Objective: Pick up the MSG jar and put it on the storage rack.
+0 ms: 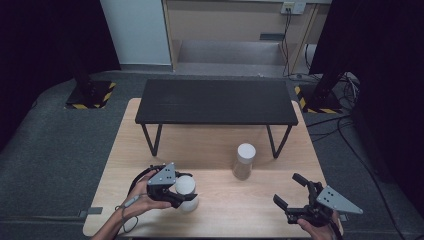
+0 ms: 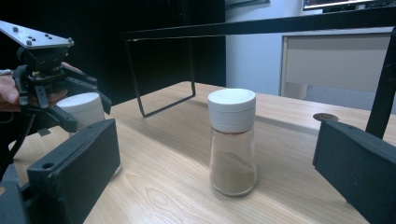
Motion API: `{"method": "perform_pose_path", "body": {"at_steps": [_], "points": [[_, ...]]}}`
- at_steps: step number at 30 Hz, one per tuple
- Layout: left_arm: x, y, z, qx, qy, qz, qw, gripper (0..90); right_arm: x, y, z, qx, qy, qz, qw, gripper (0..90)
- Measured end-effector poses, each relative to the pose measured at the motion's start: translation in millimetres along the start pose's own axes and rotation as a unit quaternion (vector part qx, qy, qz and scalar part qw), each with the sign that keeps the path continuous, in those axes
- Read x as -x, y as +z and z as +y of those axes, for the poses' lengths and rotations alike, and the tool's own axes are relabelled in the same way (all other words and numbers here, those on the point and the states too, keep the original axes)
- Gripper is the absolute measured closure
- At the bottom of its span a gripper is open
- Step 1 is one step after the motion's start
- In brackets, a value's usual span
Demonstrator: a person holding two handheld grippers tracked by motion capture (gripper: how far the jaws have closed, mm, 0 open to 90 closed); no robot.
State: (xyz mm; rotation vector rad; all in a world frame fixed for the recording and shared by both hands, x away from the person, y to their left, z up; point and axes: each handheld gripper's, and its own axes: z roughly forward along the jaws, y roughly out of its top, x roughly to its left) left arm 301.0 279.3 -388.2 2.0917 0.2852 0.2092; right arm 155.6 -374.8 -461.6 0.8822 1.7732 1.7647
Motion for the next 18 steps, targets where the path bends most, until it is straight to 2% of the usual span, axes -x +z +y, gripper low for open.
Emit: {"method": "perform_pose_path", "body": {"at_steps": [4,5,9,12,18], "points": [[2.6,-0.2,2.0,-0.003,-0.008,0.008,0.9999,32.1,0.1,0.3,0.1,-0.001,0.001,0.001,1.0000,1.1],[4.6,0.4,3.3,-0.004,-0.019,0.014,0.9997,32.1,0.1,0.4,0.1,-0.001,0.000,0.001,1.0000,1.1],[4.4,0.2,5.6,-0.008,-0.024,0.019,0.9995,32.1,0.1,0.3,0.1,-0.001,0.000,0.001,1.0000,1.1],[6.2,-1.8,7.5,-0.012,-0.027,0.030,0.9991,32.1,0.1,0.4,0.0,-0.001,0.001,0.001,1.0000,1.1],[5.3,-8.8,7.5,-0.002,-0.039,0.036,0.9986,32.2,0.7,0.8,0.1,-0.002,0.000,0.003,1.0000,1.1]]}}
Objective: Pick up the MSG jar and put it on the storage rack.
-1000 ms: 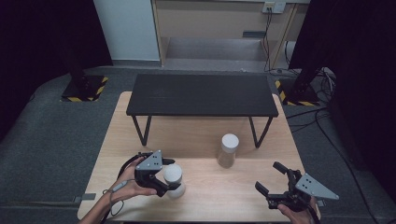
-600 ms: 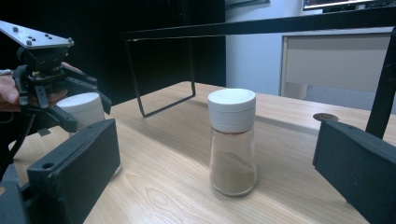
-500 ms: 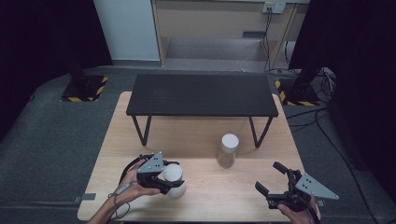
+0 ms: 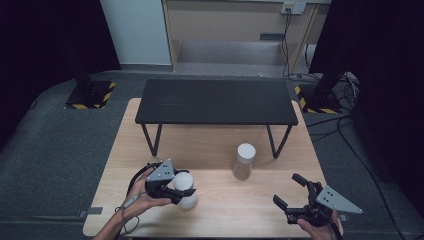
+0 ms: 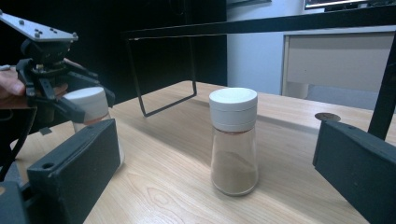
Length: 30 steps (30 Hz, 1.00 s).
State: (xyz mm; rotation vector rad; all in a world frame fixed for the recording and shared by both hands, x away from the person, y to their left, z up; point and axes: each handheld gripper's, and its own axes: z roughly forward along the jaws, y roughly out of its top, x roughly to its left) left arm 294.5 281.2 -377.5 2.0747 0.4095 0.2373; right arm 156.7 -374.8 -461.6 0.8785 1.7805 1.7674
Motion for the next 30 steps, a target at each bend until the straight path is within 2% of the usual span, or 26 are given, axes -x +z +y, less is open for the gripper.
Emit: {"method": "perform_pose_path", "body": {"at_steps": [3,8,11,15,29,30], "points": [[0.4,-7.3,5.7,0.002,0.001,0.006,1.0000,32.2,0.5,0.2,0.0,0.000,-0.002,0.003,1.0000,1.1],[3.1,-22.9,16.6,0.018,-0.011,0.024,0.9995,32.2,1.0,0.8,0.0,0.001,-0.003,0.006,1.0000,1.1],[4.1,-31.9,26.4,0.019,-0.007,0.031,0.9993,32.2,1.1,0.7,-0.3,0.002,-0.004,0.007,1.0000,1.0],[3.3,-42.2,40.4,0.016,-0.016,0.038,0.9990,32.2,1.1,0.7,-0.6,0.005,-0.003,0.008,1.0000,1.0],[-7.0,-78.8,97.4,0.018,-0.020,0.033,0.9991,32.2,2.8,1.5,-1.2,0.006,0.000,0.013,0.9999,0.8],[-7.7,-83.8,106.2,0.019,-0.020,0.036,0.9990,32.2,3.1,1.4,-1.5,0.008,-0.002,0.015,0.9999,0.8]]}}
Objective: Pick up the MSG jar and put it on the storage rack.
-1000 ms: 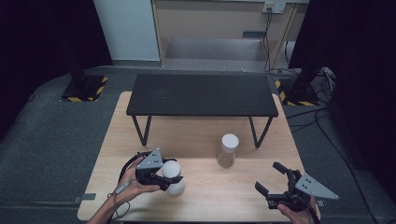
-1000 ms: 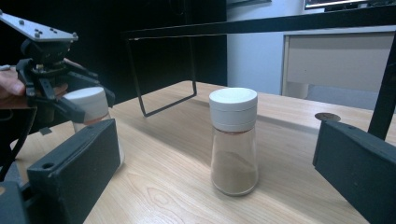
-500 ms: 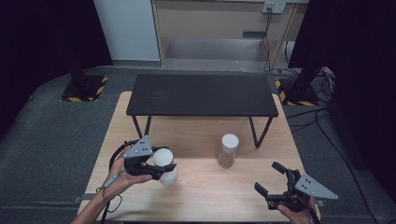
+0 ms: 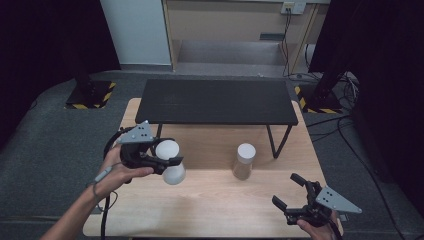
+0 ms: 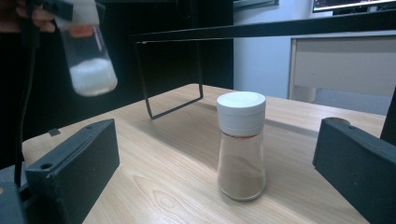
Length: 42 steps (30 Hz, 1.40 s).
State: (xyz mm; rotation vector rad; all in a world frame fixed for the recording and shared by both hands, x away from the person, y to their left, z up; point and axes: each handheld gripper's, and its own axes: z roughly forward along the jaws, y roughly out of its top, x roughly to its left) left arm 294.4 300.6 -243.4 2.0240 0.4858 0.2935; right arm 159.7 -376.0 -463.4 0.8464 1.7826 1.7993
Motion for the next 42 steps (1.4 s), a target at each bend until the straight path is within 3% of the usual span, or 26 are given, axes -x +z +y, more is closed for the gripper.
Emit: {"method": "perform_pose_path", "body": {"at_steps": [8,21,26,30,42], "points": [[1.2,-14.5,29.2,0.001,0.007,0.015,0.9999,32.2,0.4,-0.4,-0.8,0.004,0.001,0.002,1.0000,0.8],[0.3,-23.2,66.3,-0.011,0.006,0.031,0.9995,32.2,0.3,-0.5,-0.7,0.004,-0.001,0.001,1.0000,0.8],[-6.6,-25.7,80.7,-0.008,-0.008,0.041,0.9991,32.3,0.3,-1.1,-1.2,0.006,0.000,0.000,1.0000,0.8],[-12.0,-26.7,91.8,-0.005,-0.008,0.051,0.9986,32.3,0.3,-1.4,-1.0,0.006,0.000,0.000,1.0000,0.8],[-35.5,-18.1,118.0,0.007,0.012,0.061,0.9980,32.3,0.4,-1.9,-1.4,0.006,0.002,-0.002,1.0000,0.8]]}}
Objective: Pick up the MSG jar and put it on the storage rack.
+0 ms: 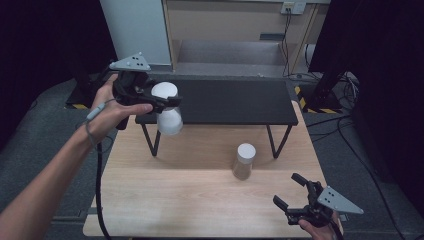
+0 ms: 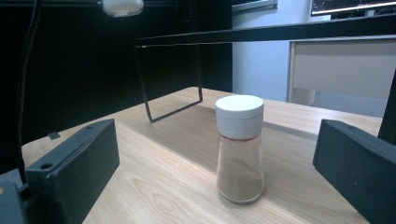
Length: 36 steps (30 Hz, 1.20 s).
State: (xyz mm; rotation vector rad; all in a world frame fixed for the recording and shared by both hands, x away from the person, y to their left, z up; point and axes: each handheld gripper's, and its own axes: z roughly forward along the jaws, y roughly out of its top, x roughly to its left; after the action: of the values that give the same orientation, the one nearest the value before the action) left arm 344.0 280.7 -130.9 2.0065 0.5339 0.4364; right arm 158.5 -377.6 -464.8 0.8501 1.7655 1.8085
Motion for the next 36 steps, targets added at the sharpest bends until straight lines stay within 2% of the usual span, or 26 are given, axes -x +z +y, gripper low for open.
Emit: {"method": "perform_pose_path", "body": {"at_steps": [8,14,24,33,36], "points": [[-16.4,16.4,6.6,0.007,0.003,-0.002,1.0000,32.2,0.0,-0.2,0.2,-0.002,0.001,-0.001,1.0000,0.8],[-33.6,37.1,7.2,0.016,-0.008,0.001,0.9998,32.1,-0.2,-0.7,0.1,-0.002,0.003,-0.003,1.0000,0.8],[-47.1,69.0,4.8,0.014,-0.020,0.019,0.9995,32.1,0.0,-1.1,0.0,-0.002,0.002,-0.004,1.0000,0.8],[-52.5,86.1,1.7,0.011,-0.025,0.031,0.9991,32.1,0.3,-1.3,-0.2,-0.002,0.002,-0.004,1.0000,0.8],[-54.2,91.1,-0.2,0.010,-0.029,0.030,0.9991,32.2,0.0,-1.5,-0.1,-0.002,0.002,-0.004,1.0000,0.8]]}}
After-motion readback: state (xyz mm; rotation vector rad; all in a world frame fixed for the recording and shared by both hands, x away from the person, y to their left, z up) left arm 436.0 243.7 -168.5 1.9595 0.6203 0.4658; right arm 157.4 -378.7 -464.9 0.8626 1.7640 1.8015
